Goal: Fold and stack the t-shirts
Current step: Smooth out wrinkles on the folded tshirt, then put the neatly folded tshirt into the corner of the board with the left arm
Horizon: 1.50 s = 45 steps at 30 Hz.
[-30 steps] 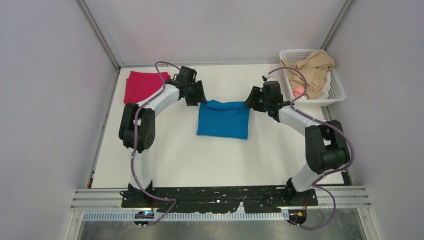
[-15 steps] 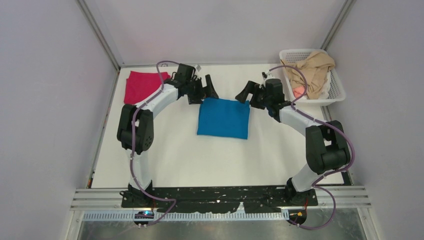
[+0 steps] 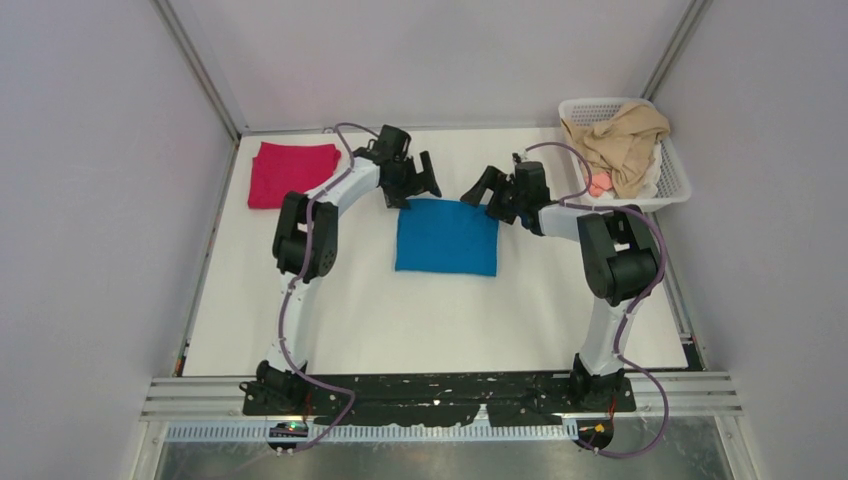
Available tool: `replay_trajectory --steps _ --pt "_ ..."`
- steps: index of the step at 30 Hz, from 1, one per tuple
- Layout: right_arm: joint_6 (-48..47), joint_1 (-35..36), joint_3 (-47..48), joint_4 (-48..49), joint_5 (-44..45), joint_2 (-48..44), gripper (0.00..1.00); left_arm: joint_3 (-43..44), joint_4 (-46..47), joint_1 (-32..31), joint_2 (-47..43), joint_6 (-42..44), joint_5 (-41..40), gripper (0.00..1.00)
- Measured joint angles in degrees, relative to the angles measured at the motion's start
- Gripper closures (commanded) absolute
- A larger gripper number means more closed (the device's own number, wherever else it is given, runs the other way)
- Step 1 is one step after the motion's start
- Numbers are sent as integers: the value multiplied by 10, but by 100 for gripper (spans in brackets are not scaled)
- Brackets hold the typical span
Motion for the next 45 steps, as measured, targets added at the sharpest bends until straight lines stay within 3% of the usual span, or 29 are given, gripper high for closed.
replay_trajectory --steps 9,14,18,24,33,45 --pt "-8 0 5 -11 -3 0 5 1 -33 0 -8 2 -13 0" --pt "-65 1 69 -123 12 -13 5 -25 -53 1 -42 13 -30 0" --pt "-106 0 103 -180 38 -63 5 -90 -52 3 -121 19 -60 0" --pt "-122 0 22 -195 74 -224 5 -208 -38 14 -242 12 -80 0" --pt "-121 0 -122 -226 114 -333 5 -245 -22 18 -189 -7 -37 0" --pt "-116 0 -148 -241 141 -403 5 -260 28 18 -155 -43 33 28"
